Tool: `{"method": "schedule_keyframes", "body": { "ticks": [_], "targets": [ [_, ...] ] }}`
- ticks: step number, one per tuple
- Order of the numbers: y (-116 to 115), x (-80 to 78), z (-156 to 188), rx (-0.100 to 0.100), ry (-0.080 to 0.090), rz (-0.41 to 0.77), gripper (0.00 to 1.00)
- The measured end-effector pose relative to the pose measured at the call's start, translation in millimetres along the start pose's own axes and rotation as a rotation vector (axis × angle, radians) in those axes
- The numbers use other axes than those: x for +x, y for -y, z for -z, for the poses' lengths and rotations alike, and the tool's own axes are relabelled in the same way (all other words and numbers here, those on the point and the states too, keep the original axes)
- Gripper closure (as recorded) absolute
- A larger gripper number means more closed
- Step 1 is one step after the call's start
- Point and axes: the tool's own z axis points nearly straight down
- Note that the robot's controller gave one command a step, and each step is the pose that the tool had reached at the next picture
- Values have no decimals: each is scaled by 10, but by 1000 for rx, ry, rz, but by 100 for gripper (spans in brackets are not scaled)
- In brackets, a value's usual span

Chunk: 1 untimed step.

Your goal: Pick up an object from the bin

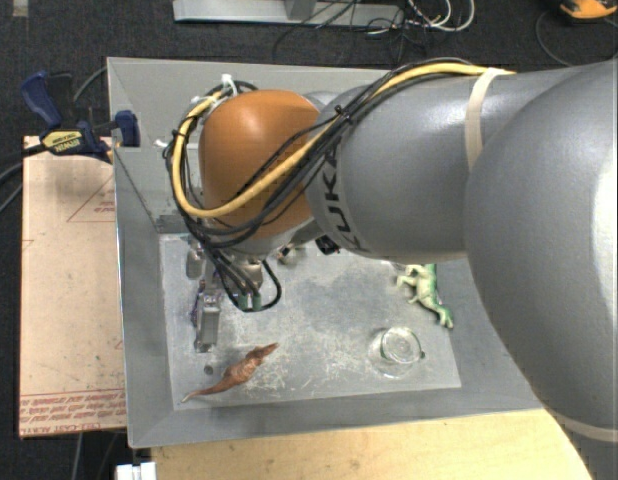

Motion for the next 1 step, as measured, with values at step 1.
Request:
{"method": "schedule_keyframes", "body": {
  "ticks": [1],
  "targets": [
    [16,-22,46,-2,7,-5,0]
  ]
}}
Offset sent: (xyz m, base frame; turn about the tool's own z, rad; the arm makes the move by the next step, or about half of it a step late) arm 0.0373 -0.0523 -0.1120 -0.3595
